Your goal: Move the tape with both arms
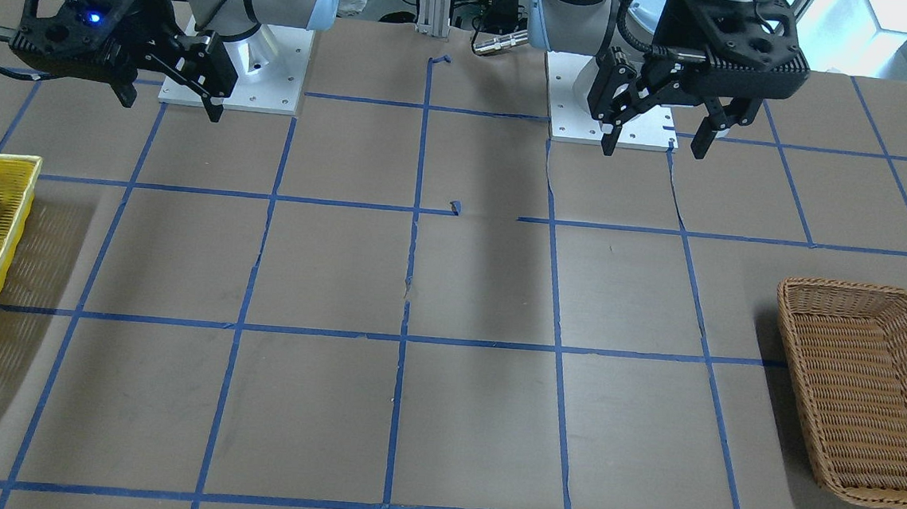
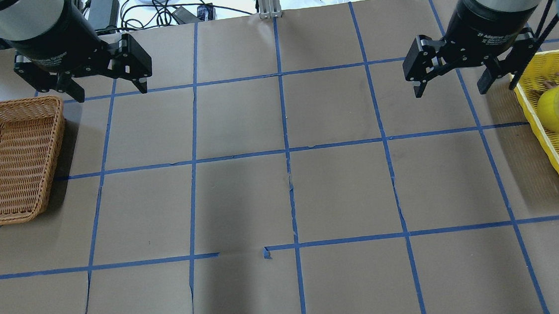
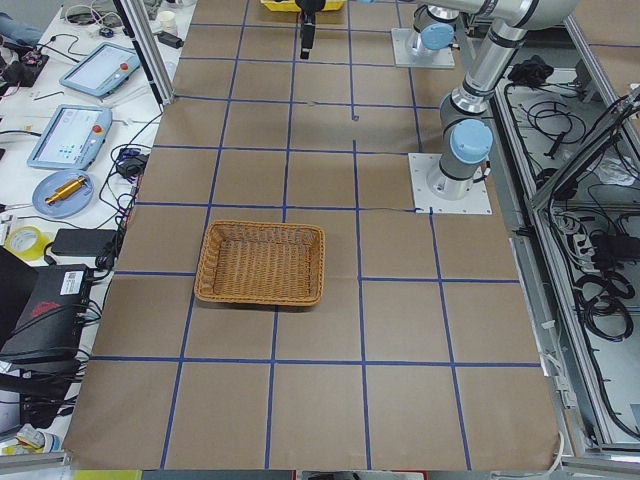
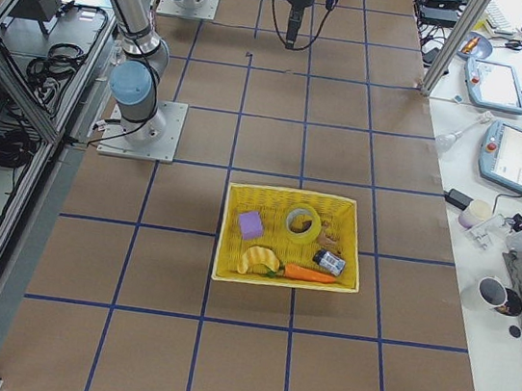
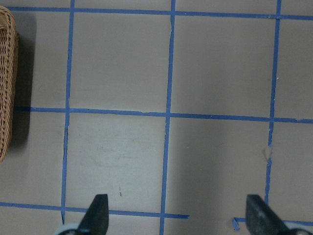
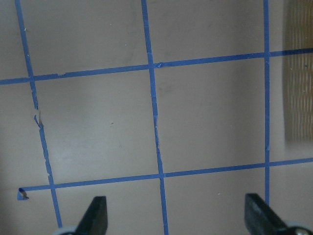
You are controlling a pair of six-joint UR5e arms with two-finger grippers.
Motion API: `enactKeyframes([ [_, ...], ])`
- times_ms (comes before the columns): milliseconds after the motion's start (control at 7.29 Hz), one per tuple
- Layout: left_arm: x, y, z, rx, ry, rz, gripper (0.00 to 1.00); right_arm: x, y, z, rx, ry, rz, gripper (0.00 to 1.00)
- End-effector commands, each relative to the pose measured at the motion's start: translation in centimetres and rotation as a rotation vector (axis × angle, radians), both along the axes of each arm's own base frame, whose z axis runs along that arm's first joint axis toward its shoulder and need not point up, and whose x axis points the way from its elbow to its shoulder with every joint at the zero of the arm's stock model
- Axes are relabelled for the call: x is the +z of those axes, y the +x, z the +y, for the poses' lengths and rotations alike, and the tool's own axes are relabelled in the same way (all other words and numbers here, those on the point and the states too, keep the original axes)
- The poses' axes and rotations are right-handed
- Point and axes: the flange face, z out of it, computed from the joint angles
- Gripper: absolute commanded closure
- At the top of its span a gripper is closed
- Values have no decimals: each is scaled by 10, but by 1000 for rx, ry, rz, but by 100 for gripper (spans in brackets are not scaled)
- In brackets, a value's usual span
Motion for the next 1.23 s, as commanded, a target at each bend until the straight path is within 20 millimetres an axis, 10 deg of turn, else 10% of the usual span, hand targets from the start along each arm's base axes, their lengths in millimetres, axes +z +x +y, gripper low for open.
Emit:
enactKeyframes([
  [0,0,0,0,-2,0,0,0,0,-1,1,0,4,6,0],
  [1097,-1,0,-1,-3,2,0,0,0,1,7,0,36,-4,0],
])
